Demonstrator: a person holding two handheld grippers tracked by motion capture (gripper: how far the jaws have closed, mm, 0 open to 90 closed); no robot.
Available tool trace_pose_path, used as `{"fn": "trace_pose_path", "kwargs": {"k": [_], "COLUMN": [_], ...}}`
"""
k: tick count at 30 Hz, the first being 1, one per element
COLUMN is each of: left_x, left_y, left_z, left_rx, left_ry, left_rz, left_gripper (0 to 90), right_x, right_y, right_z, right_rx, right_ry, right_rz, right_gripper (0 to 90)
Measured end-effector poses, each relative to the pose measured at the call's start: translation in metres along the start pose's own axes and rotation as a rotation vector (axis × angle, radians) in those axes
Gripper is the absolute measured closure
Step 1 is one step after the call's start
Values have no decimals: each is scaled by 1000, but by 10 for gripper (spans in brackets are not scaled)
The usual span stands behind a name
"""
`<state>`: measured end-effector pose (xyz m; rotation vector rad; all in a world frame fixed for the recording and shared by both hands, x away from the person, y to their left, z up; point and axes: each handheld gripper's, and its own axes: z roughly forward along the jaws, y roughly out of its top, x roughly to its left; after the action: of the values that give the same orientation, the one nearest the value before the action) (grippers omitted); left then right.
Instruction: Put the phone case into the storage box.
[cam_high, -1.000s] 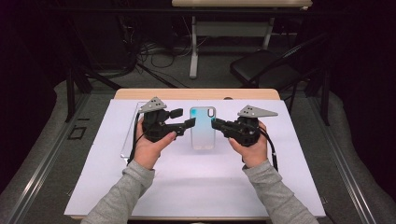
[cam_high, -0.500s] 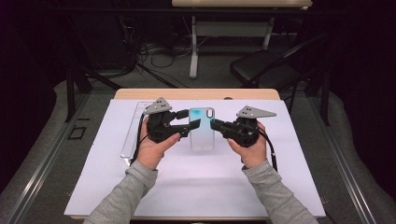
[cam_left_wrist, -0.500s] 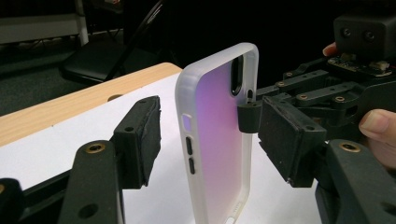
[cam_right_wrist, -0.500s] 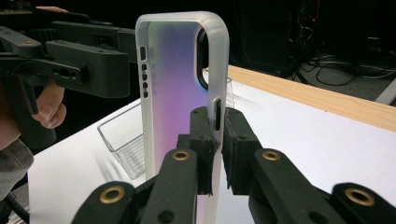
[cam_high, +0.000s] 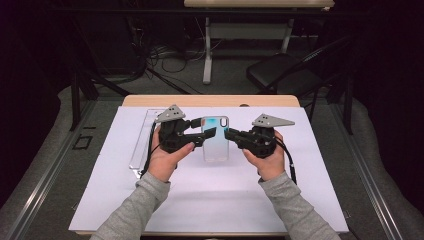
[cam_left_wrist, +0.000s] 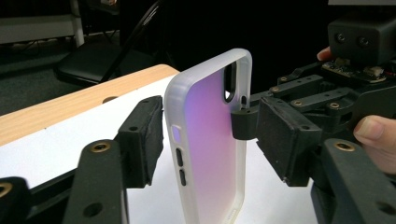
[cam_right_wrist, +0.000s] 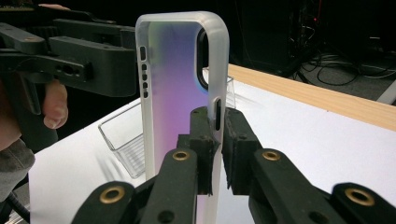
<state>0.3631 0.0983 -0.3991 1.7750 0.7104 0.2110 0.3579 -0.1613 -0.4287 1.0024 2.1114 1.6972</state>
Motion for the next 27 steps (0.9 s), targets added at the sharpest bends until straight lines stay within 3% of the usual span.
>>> {"fn": "trace_pose_path", "kwargs": {"k": [14, 27], "left_x": [6, 9], "left_y": [-1, -2], "left_z": [-3, -3], "left_rx": [-15, -4], "left_ry": [17, 28], "left_rz": [-13, -15], "left_gripper": [646, 713], "right_x": [1, 1], "right_y": [0, 0], "right_z": [0, 1], "right_rx": [-3, 2], "right_ry": [6, 4], "right_rz": [2, -3], "right_gripper": [836, 837]}}
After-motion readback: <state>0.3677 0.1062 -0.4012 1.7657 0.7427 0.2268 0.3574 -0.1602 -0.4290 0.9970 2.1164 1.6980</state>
